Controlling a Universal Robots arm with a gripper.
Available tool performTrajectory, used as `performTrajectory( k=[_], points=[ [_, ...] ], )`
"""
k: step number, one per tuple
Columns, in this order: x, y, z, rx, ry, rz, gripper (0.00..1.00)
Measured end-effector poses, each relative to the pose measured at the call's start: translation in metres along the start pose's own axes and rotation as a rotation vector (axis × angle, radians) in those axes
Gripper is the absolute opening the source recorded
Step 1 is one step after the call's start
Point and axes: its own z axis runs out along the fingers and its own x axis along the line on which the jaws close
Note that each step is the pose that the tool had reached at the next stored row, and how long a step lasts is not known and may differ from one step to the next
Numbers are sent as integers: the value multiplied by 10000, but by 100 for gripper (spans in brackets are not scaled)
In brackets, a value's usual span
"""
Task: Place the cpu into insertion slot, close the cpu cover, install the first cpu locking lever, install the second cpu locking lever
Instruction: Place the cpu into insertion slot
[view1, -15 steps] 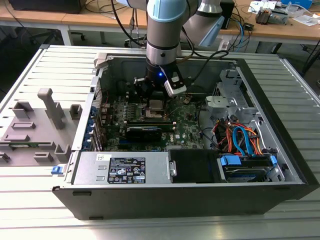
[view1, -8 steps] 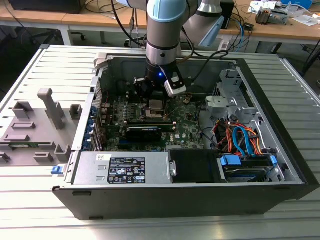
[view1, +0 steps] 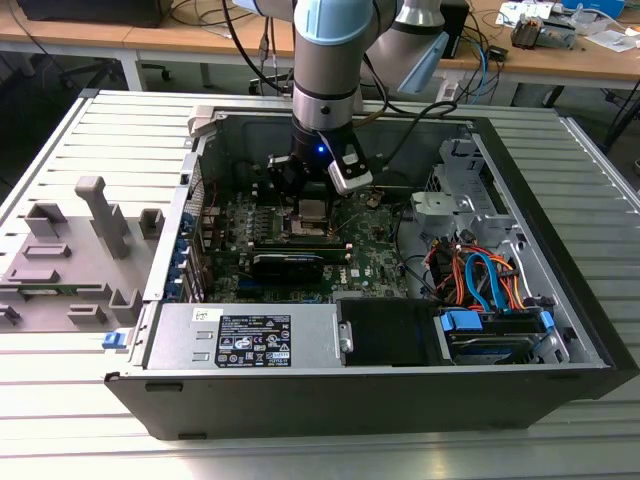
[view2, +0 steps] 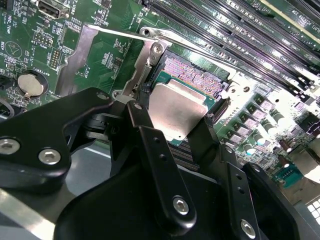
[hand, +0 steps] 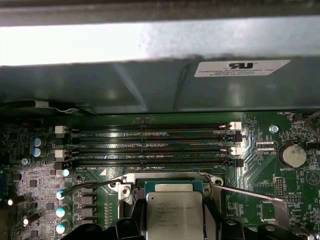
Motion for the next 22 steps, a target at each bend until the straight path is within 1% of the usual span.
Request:
performTrajectory(
  k=[22],
  points=[
    [0, 0, 4, -1, -3, 94, 55]
  ],
)
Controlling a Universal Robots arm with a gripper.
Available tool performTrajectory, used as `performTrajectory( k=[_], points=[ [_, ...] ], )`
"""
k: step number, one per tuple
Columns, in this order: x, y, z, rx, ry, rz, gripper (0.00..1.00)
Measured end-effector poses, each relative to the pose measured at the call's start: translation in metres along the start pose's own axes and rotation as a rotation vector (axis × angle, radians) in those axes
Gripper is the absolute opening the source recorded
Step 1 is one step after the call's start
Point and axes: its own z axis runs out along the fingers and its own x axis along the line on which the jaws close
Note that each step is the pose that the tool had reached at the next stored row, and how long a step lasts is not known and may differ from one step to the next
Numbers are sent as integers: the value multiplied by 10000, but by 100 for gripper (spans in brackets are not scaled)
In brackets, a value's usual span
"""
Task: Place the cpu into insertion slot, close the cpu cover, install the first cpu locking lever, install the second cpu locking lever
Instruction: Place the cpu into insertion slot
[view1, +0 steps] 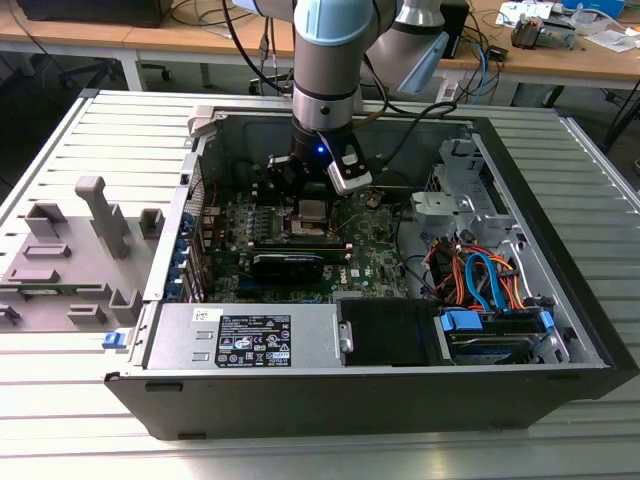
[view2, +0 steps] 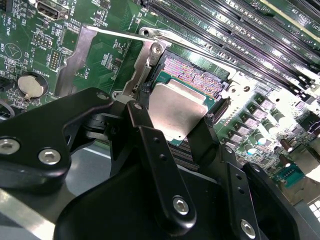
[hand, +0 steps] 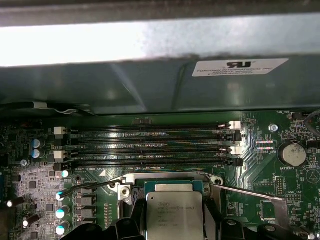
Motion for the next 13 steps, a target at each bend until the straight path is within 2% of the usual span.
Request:
performTrajectory(
  k=[6, 8, 13],
  points=[
    [0, 0, 1, 0, -1, 20, 55],
    [-1, -2, 43, 18, -10, 241, 55],
    [-1, -2, 43, 17, -10, 251, 55]
  ],
)
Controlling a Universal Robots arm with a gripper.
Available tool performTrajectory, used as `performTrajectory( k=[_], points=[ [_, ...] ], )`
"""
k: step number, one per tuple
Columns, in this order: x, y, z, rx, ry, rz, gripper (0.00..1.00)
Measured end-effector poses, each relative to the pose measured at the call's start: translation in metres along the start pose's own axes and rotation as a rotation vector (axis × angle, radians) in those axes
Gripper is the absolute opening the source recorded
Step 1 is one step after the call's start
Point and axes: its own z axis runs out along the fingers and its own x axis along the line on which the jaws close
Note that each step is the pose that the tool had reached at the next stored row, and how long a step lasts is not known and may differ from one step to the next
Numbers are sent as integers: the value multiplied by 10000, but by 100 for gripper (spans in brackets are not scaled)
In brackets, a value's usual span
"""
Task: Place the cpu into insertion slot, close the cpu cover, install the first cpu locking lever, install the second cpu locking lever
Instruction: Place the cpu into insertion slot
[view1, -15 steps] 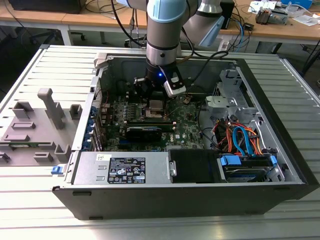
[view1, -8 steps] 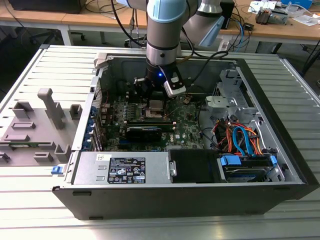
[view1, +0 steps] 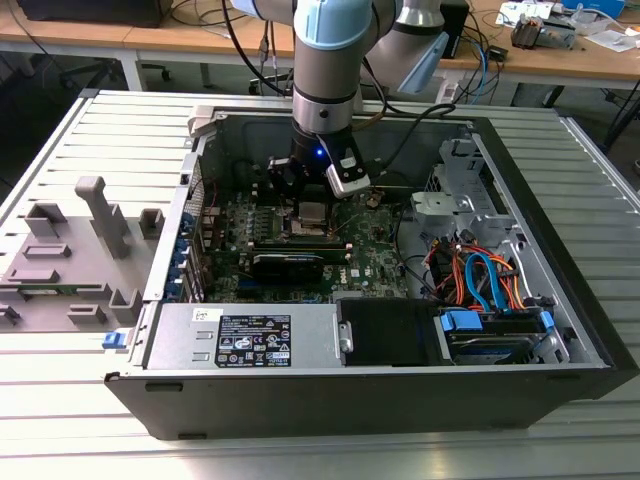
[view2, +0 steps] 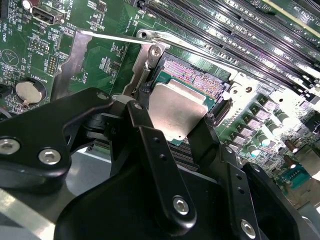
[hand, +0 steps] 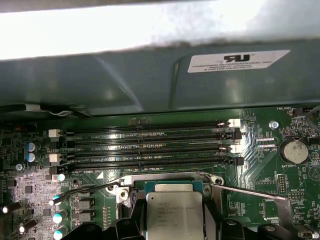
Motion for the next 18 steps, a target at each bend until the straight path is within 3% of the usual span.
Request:
performTrajectory(
  k=[10, 18],
  points=[
    [0, 0, 1, 29, -11, 267, 55],
    [0, 0, 1, 111, -27, 581, 55]
  ],
)
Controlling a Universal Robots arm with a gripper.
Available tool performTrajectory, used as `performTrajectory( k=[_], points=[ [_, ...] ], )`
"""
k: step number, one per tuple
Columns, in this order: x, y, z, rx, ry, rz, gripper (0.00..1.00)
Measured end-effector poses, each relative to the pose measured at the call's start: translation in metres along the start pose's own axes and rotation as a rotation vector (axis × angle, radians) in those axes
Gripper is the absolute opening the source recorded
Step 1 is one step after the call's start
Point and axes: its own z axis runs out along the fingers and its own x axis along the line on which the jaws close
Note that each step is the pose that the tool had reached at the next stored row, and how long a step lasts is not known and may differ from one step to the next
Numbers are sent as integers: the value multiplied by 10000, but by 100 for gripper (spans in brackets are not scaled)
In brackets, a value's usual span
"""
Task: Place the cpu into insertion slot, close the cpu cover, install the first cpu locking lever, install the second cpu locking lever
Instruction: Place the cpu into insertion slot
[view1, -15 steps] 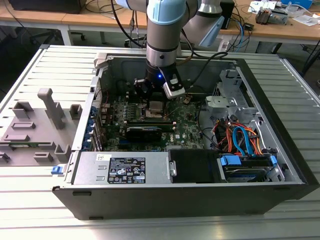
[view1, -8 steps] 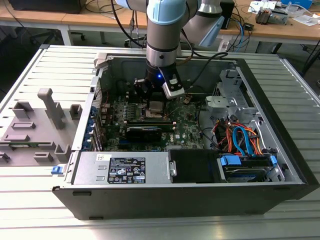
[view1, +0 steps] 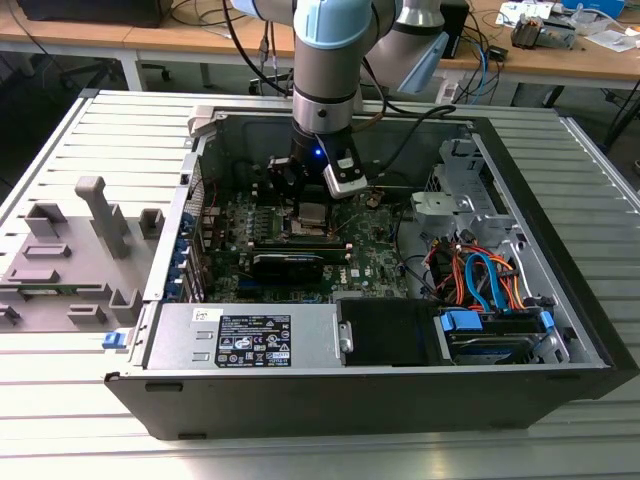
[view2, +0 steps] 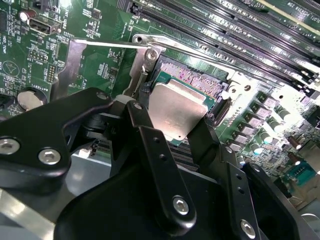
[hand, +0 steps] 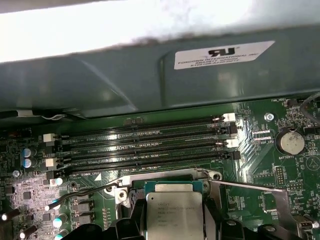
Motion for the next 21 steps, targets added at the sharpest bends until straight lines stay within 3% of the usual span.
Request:
performTrajectory(
  k=[11, 13, 21],
  points=[
    [0, 1, -23, -3, -3, 47, 55],
    [1, 2, -68, 0, -2, 55, 55],
    [1, 2, -72, 0, -1, 54, 55]
  ],
)
